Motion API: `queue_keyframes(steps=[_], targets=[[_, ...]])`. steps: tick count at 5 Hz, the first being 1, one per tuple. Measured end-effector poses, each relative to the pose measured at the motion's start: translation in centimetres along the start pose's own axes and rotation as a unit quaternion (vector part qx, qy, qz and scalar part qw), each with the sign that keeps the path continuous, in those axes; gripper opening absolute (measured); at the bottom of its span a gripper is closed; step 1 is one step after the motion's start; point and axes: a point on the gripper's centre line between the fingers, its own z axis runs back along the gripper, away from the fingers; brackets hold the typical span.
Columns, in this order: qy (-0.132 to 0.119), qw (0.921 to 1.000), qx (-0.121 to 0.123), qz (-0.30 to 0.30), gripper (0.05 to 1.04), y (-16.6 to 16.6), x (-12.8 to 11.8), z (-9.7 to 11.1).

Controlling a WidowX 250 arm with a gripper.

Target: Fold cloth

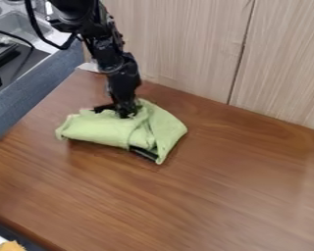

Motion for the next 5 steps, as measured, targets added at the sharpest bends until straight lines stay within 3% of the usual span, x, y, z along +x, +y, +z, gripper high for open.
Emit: queue_keyframes(steps=[1,3,5], targets=[[0.000,1.0000,0.001,-0.003,1.002,-0.3,0.0,0.8],[-0.012,0.9999,0.008,-0.008,0.999,-0.4,0.5,3.2],[-0.035,0.9984,0.044,-0.010,0.999,-0.7,1.3,9.2]])
